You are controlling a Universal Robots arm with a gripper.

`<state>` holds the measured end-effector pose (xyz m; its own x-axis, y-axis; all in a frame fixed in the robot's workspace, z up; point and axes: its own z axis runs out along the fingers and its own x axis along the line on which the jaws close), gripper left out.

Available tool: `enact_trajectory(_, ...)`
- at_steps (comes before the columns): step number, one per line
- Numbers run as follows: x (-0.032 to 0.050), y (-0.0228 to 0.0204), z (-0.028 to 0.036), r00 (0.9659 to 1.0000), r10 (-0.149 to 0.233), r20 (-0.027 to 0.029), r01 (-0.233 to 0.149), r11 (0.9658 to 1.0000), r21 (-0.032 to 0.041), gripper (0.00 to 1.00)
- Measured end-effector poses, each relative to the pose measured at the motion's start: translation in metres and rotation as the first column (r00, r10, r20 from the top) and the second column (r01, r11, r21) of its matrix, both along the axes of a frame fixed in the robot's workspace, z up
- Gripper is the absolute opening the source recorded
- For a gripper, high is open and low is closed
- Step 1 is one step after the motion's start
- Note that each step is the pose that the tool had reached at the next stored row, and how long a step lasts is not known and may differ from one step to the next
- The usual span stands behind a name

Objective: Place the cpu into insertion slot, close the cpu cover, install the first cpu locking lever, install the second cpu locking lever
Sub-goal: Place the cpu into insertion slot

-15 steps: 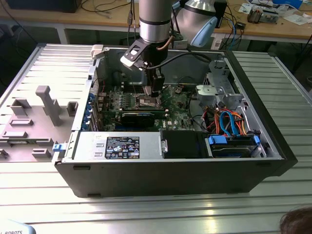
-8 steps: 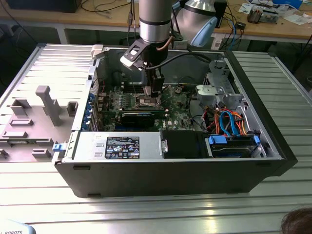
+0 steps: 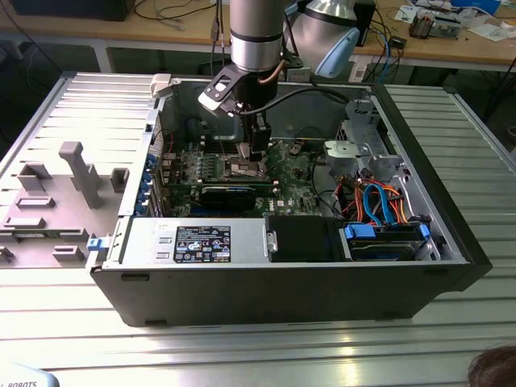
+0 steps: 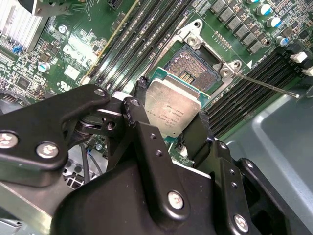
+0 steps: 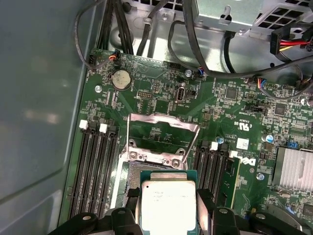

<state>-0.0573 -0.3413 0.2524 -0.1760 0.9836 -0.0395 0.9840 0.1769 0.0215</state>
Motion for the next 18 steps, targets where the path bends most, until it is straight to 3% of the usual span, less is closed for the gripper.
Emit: enact_trajectory(18,0.0000,0.0000,-0.0010,0.9998,-0.022,0.0000,0.022,0.9998,-0.0007,0.55)
